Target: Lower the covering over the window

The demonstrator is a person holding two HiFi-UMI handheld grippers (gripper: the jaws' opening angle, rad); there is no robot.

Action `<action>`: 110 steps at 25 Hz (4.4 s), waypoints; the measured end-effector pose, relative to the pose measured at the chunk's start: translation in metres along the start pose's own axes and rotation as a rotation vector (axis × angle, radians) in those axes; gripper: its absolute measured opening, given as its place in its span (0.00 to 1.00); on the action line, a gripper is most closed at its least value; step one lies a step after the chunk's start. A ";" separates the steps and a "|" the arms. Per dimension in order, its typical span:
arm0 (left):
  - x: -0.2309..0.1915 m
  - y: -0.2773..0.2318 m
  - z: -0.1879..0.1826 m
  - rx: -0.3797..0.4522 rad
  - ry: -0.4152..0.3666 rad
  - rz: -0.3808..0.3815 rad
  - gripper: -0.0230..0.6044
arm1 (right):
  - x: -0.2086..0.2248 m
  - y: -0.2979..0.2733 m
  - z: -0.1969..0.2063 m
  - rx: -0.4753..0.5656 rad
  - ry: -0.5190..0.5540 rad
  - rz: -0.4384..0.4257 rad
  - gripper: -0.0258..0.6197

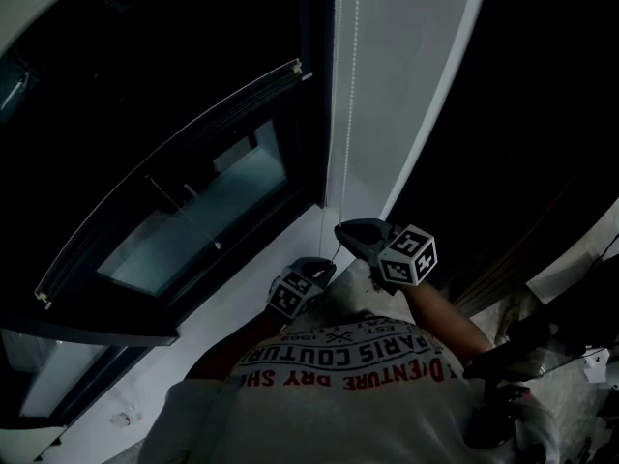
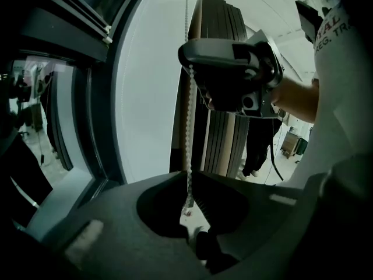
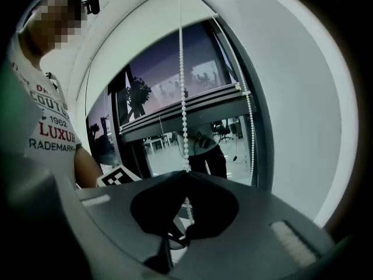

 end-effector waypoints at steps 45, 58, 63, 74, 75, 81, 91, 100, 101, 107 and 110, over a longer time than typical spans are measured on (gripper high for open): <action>0.033 0.124 -0.284 0.414 -0.213 0.143 0.06 | -0.011 0.007 0.019 -0.022 -0.029 0.001 0.05; 0.021 0.081 -0.215 0.300 -0.140 0.134 0.06 | -0.016 -0.003 0.095 -0.216 -0.047 -0.024 0.05; 0.016 0.075 -0.201 0.310 -0.113 0.138 0.06 | -0.020 -0.004 0.108 -0.249 -0.052 -0.037 0.05; 0.008 0.079 -0.197 0.307 -0.127 0.103 0.06 | 0.009 0.017 0.055 -0.180 0.004 0.024 0.20; 0.008 0.080 -0.196 0.306 -0.129 0.102 0.06 | 0.013 0.022 0.038 -0.151 0.022 0.035 0.20; 0.011 0.079 -0.196 0.300 -0.142 0.103 0.06 | 0.019 0.049 -0.090 0.116 0.068 0.050 0.20; 0.012 0.075 -0.197 0.285 -0.150 0.107 0.06 | -0.003 0.046 -0.191 0.294 0.127 0.022 0.10; 0.009 0.078 -0.195 0.295 -0.149 0.098 0.06 | 0.000 0.045 -0.192 0.327 0.087 0.026 0.05; 0.008 0.078 -0.195 0.298 -0.149 0.097 0.06 | 0.000 0.046 -0.192 0.333 0.080 0.026 0.05; 0.006 0.072 -0.185 0.257 -0.162 0.090 0.06 | 0.001 0.040 -0.180 0.311 0.107 0.038 0.05; 0.001 0.064 -0.164 0.235 -0.125 0.095 0.06 | 0.002 0.033 -0.158 0.262 0.092 0.041 0.05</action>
Point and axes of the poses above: the fingertips, and each gripper's own axes: y backward along the fingers, x to its right, z out of its underside, the point moved 4 cm from there along y, backward along the fingers, and after that the axes turned 13 degrees about z, right-handed, at the moved point
